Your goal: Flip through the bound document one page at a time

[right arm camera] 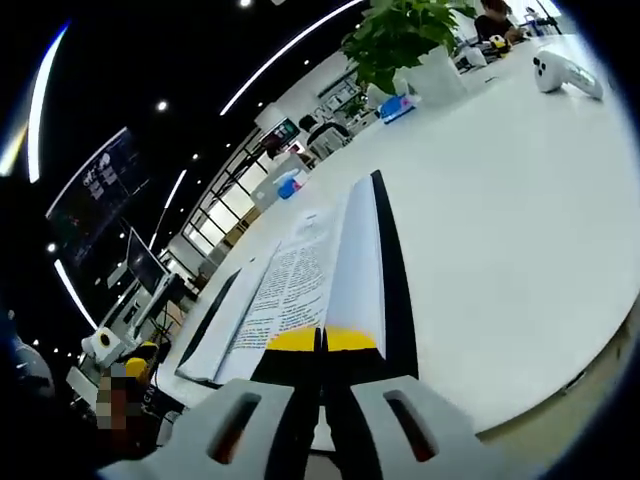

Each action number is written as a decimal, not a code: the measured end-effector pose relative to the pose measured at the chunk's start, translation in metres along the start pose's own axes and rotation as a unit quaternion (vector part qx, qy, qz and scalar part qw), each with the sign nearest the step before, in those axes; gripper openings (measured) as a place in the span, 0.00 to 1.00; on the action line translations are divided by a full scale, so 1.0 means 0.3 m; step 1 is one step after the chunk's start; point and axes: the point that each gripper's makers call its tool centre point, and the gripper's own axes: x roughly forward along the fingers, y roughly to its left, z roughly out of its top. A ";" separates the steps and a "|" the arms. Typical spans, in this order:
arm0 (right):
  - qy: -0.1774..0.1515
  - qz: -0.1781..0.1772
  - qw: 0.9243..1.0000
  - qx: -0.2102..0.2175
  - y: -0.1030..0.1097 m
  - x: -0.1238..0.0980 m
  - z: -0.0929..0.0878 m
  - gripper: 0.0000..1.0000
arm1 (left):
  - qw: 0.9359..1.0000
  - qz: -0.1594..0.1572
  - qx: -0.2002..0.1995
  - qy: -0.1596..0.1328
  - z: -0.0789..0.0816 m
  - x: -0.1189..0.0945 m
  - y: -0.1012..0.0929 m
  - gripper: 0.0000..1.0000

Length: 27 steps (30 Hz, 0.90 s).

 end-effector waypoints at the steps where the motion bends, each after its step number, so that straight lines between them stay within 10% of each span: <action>1: -0.001 -0.001 1.000 0.002 -0.002 0.000 0.001 0.01 | 1.000 0.007 -0.017 -0.012 0.004 -0.019 0.014 0.25; 11: -0.014 0.001 1.000 0.006 -0.004 -0.004 0.001 0.01 | 0.998 0.057 0.013 -0.029 -0.019 -0.168 0.051 0.25; 27: -0.021 -0.001 1.000 0.021 0.001 -0.005 0.003 0.01 | 0.995 0.089 0.040 -0.029 -0.062 -0.131 0.061 0.28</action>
